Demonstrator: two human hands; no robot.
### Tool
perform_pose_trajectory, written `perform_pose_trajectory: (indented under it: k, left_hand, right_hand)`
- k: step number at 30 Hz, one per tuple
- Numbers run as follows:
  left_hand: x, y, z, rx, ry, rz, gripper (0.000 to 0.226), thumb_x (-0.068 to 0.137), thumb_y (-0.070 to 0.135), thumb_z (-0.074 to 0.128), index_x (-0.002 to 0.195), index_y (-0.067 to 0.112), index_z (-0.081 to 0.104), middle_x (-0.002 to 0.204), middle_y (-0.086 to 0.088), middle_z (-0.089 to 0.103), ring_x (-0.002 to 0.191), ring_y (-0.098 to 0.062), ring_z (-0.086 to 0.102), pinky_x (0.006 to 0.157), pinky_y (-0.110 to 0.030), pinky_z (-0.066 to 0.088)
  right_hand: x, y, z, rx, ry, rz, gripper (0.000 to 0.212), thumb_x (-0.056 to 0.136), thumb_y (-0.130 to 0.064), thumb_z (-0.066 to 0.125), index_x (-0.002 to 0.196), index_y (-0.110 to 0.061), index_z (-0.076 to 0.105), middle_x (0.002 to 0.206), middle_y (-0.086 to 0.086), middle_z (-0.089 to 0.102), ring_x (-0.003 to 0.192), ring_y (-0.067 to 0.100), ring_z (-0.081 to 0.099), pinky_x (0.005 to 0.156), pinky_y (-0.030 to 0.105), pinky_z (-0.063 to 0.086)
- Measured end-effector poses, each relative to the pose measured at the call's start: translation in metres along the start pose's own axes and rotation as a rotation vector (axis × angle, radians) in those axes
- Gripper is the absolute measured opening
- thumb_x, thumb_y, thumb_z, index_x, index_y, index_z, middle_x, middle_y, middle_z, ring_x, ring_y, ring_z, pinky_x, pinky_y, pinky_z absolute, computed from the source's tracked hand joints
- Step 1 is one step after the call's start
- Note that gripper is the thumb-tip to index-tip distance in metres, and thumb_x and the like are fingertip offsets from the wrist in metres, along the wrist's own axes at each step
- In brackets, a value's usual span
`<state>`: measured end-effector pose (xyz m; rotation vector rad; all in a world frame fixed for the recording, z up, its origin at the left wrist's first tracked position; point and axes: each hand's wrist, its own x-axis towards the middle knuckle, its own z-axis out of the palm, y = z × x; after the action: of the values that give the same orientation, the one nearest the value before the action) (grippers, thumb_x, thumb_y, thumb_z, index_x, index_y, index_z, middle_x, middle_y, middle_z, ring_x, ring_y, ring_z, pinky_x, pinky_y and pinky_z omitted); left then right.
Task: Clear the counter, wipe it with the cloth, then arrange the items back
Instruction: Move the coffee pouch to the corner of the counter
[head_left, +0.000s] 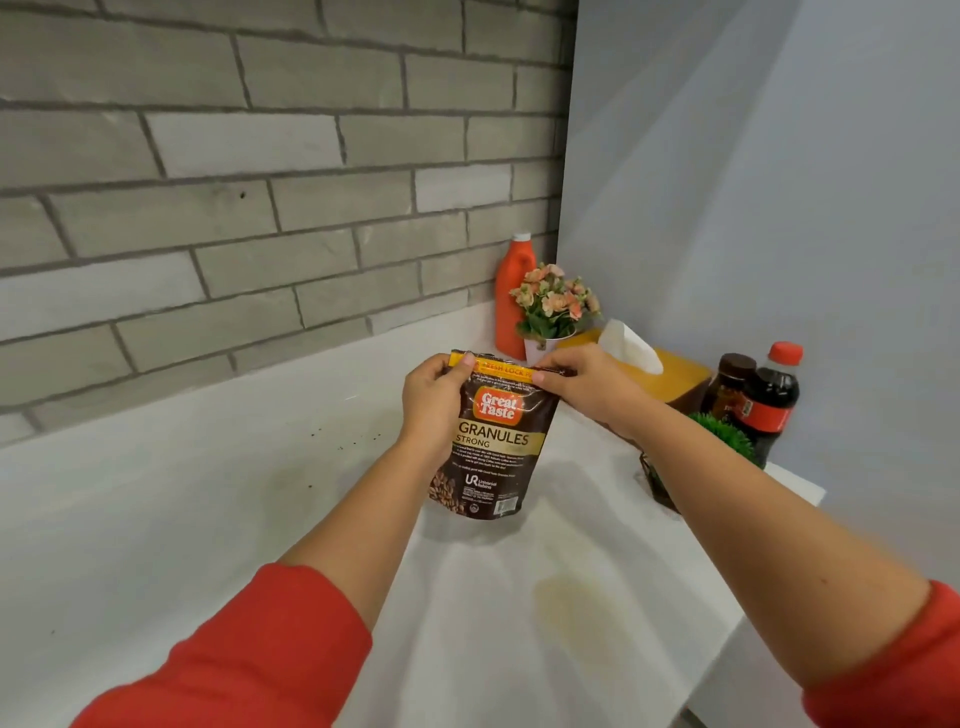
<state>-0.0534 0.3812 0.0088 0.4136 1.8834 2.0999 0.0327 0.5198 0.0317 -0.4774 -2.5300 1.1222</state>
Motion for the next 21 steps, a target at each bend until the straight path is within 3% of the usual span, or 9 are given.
perform_pose_trajectory:
  k: [4, 8, 10, 12, 14, 17, 19, 21]
  left_hand:
    - [0.028, 0.002, 0.007, -0.038, 0.033, -0.038, 0.018, 0.093, 0.022, 0.054, 0.098, 0.005, 0.060, 0.094, -0.013, 0.069, 0.076, -0.022, 0.067, 0.065, -0.029, 0.054]
    - [0.056, 0.004, 0.018, 0.027, 0.082, -0.062, 0.019, 0.097, 0.027, 0.048, 0.102, 0.012, 0.058, 0.089, 0.000, 0.067, 0.072, -0.009, 0.062, 0.053, -0.019, 0.047]
    - [0.073, 0.003, 0.021, 0.091, 0.114, -0.056, 0.019, 0.098, 0.029, 0.044, 0.109, 0.016, 0.053, 0.106, -0.001, 0.064, 0.084, -0.009, 0.059, 0.068, -0.023, 0.048]
    - [0.087, 0.000, 0.022, 0.167, 0.164, -0.079, 0.033, 0.098, 0.031, 0.044, 0.127, 0.017, 0.046, 0.132, -0.005, 0.052, 0.112, -0.020, 0.054, 0.094, -0.035, 0.045]
    - [0.096, -0.005, 0.019, 0.199, 0.231, -0.113, 0.045, 0.096, 0.029, 0.047, 0.139, 0.023, 0.034, 0.142, -0.006, 0.042, 0.125, -0.027, 0.045, 0.102, -0.040, 0.039]
    - [0.102, -0.013, 0.014, 0.180, 0.236, -0.132, 0.049, 0.095, 0.022, 0.049, 0.140, 0.027, 0.030, 0.134, -0.005, 0.048, 0.108, -0.024, 0.052, 0.089, -0.035, 0.043]
    - [0.103, -0.018, 0.012, 0.191, 0.217, -0.149, 0.049, 0.095, 0.019, 0.049, 0.140, 0.026, 0.031, 0.122, -0.006, 0.053, 0.095, -0.022, 0.054, 0.079, -0.031, 0.042]
    - [0.105, -0.022, 0.012, 0.210, 0.207, -0.169, 0.046, 0.094, 0.017, 0.049, 0.138, 0.024, 0.034, 0.114, -0.004, 0.054, 0.088, -0.021, 0.056, 0.073, -0.028, 0.043]
  right_hand:
    - [0.037, 0.008, -0.007, -0.048, -0.040, -0.040, 0.020, 0.091, -0.018, 0.059, 0.103, -0.005, 0.068, 0.095, 0.005, 0.063, 0.090, 0.017, 0.054, 0.077, 0.029, 0.042]
    - [0.078, 0.013, -0.012, -0.070, -0.065, -0.074, 0.021, 0.090, -0.015, 0.060, 0.104, -0.002, 0.068, 0.099, 0.008, 0.064, 0.087, 0.016, 0.055, 0.074, 0.026, 0.041]
    - [0.098, 0.017, -0.014, -0.071, -0.060, -0.089, 0.022, 0.090, -0.014, 0.059, 0.106, -0.001, 0.067, 0.094, 0.005, 0.062, 0.073, 0.010, 0.052, 0.062, 0.018, 0.038]
    - [0.117, 0.023, -0.013, -0.062, -0.028, -0.071, 0.020, 0.092, -0.014, 0.058, 0.107, -0.003, 0.066, 0.090, 0.003, 0.058, 0.067, 0.009, 0.048, 0.053, 0.014, 0.034]
    - [0.136, 0.027, -0.012, -0.035, 0.017, -0.037, 0.014, 0.092, -0.014, 0.057, 0.103, -0.008, 0.065, 0.082, 0.004, 0.056, 0.066, 0.014, 0.050, 0.047, 0.013, 0.036]
    - [0.166, 0.033, -0.007, -0.081, 0.090, -0.048, 0.015, 0.092, -0.015, 0.057, 0.100, -0.006, 0.067, 0.071, 0.003, 0.056, 0.077, 0.024, 0.056, 0.058, 0.025, 0.046]
    - [0.183, 0.038, -0.003, -0.095, 0.123, -0.047, 0.020, 0.092, -0.014, 0.056, 0.098, 0.001, 0.067, 0.081, 0.014, 0.063, 0.081, 0.032, 0.063, 0.072, 0.037, 0.053]
    - [0.198, 0.042, 0.002, -0.121, 0.163, -0.077, 0.021, 0.091, -0.011, 0.055, 0.091, 0.004, 0.068, 0.089, 0.022, 0.067, 0.084, 0.036, 0.065, 0.074, 0.035, 0.053]
